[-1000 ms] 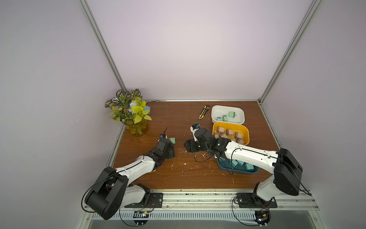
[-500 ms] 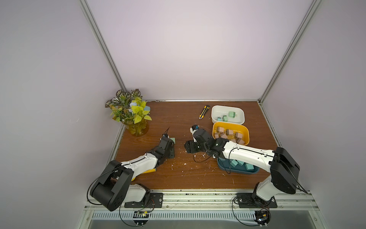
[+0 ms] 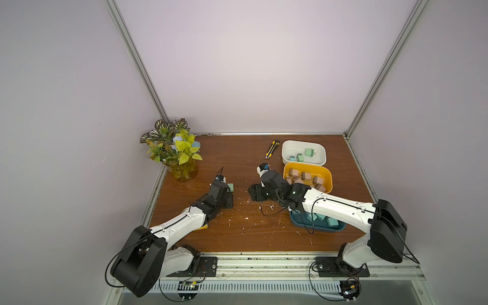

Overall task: Place the plugs by color into the storage box
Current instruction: Pick up the plug from the center of the board, then place the plug in the storage box.

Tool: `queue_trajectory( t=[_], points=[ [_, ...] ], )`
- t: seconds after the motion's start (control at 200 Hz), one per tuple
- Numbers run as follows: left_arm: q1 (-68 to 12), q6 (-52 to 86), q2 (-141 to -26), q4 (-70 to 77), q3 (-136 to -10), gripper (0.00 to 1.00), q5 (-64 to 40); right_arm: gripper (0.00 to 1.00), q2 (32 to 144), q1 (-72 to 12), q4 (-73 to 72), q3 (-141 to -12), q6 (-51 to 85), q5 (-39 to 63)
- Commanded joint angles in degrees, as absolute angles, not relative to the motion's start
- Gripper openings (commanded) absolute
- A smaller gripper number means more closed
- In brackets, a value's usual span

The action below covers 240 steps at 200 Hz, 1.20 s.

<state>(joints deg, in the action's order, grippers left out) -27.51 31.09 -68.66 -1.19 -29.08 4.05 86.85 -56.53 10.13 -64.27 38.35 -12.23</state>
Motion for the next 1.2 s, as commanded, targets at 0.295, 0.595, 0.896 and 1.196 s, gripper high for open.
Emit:
queue_trajectory(
  t=[0.295, 0.595, 0.896, 1.196],
  points=[
    [-33.2, 30.8, -73.1, -3.4, -41.5, 0.32, 3.6, 0.74, 76.0, -52.9, 9.9, -58.2, 37.8, -19.6],
    [-36.3, 29.3, -83.6, -3.9, -54.5, 0.31, 2.0, 0.74, 71.4, -42.0, 10.2, -54.3, 37.5, -12.0],
    [-38.3, 27.6, -94.5, -4.6, -66.8, 0.31, 0.5, 0.75, 72.2, -32.7, 11.3, -53.4, 34.6, -7.6],
    [-40.1, 24.8, -110.5, -8.3, -88.0, 0.31, -1.8, 0.74, 76.0, -23.7, 8.9, -53.6, 32.2, -2.2]
  ],
)
